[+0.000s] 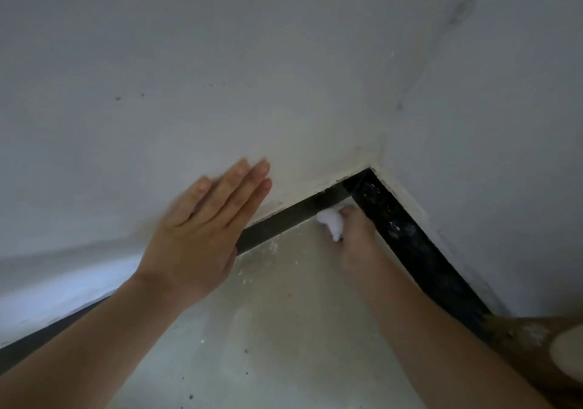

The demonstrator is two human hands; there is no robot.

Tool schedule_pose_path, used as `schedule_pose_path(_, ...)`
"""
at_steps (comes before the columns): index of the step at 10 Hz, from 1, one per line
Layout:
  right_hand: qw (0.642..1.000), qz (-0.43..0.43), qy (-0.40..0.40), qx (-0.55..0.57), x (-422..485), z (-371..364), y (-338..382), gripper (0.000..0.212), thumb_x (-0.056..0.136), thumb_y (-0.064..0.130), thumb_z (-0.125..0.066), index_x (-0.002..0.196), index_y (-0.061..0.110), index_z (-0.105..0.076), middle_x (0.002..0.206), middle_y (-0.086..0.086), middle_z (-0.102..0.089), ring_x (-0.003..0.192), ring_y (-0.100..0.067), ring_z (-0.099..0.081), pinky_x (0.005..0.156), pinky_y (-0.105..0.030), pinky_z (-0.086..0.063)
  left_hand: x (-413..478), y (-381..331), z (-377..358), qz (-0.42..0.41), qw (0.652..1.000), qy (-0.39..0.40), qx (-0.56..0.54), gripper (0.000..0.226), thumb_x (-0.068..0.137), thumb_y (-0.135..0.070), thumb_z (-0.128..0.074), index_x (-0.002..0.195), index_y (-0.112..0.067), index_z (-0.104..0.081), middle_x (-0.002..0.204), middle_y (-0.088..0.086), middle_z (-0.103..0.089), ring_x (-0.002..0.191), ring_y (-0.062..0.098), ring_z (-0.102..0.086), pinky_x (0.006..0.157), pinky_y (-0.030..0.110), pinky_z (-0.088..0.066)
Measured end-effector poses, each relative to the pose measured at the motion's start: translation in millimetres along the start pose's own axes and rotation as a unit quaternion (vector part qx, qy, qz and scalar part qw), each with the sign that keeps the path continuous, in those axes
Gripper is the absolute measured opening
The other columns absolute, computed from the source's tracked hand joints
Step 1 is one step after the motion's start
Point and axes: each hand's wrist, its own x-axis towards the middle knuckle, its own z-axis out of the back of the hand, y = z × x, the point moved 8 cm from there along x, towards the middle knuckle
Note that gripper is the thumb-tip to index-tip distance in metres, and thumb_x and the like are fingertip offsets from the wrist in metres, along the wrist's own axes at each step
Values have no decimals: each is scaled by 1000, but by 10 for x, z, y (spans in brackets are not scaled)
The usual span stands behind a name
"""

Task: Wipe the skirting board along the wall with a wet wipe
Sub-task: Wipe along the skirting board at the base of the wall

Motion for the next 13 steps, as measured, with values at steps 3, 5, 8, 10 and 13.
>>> schedule_pose_path(3,999,-48,12,-20,69,-76,261,50,100,13,-44,145,-4,-28,144,-18,-40,120,-28,-53,87,-25,-52,6,16,-15,1,1000,-18,1,76,81,-28,-39,153,-12,-21,161,6,-6,149,22,1,119,37,12)
schedule_pose_path(5,991,94,-34,-89,-246,350,519,16,89,10,-60,102,1,-65,88,-13,-64,70,-23,-59,56,-25,-42,18,-6,-49,7,1000,-25,11,75,81,-28,-35,153,-13,-22,161,6,-8,149,23,-1,119,39,13)
schedule_pose_path(8,999,-8,-28,-44,-197,-109,414,31,94,13,-49,119,-5,-56,91,-16,-59,80,-20,-56,69,-23,-41,19,11,-3,1,999,-34,-20,72,82,-27,-32,152,-12,-27,161,7,-11,148,23,-4,119,38,11)
schedule_pose_path(10,987,-37,39,149,-251,119,-118,30,79,-1,-61,110,1,-63,108,-18,-66,97,-32,-65,88,-42,-54,17,-4,2,1,999,-34,-20,73,82,-27,-34,152,-12,-24,161,7,-10,149,24,-2,120,39,9)
schedule_pose_path(13,989,-24,84,120,-453,-327,106,15,80,-4,-62,82,11,-60,92,-9,-63,78,-21,-61,60,-28,-50,19,-29,4,1,999,-34,-28,72,81,-27,-33,152,-12,-27,161,8,-11,148,24,-4,120,40,9)
